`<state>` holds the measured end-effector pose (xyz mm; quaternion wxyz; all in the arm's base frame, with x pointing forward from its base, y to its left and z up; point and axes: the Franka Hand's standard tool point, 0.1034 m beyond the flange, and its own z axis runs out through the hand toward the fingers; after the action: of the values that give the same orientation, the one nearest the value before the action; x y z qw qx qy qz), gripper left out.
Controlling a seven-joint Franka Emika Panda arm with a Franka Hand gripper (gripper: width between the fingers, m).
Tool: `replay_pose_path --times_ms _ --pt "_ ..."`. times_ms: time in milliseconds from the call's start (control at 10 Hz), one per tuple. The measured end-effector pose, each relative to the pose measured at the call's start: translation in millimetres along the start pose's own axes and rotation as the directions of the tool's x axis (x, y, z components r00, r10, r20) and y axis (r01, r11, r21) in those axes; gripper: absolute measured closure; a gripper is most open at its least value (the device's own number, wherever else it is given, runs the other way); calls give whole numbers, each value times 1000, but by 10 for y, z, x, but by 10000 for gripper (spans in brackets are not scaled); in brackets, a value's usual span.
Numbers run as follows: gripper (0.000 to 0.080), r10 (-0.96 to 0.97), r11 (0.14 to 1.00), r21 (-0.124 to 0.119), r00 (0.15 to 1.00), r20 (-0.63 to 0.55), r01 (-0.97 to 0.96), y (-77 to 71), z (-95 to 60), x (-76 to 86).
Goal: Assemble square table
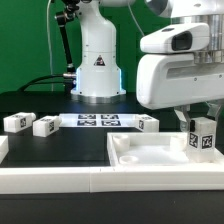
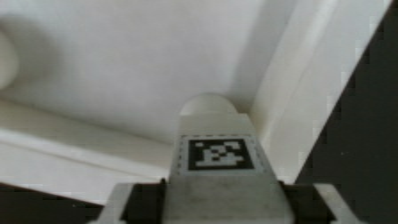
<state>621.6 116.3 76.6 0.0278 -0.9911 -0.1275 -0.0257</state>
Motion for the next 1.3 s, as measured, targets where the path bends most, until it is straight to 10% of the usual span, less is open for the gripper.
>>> replay_pose_path --times_ms 1300 --pt "496 774 632 9 632 -43 -775 100 2 -46"
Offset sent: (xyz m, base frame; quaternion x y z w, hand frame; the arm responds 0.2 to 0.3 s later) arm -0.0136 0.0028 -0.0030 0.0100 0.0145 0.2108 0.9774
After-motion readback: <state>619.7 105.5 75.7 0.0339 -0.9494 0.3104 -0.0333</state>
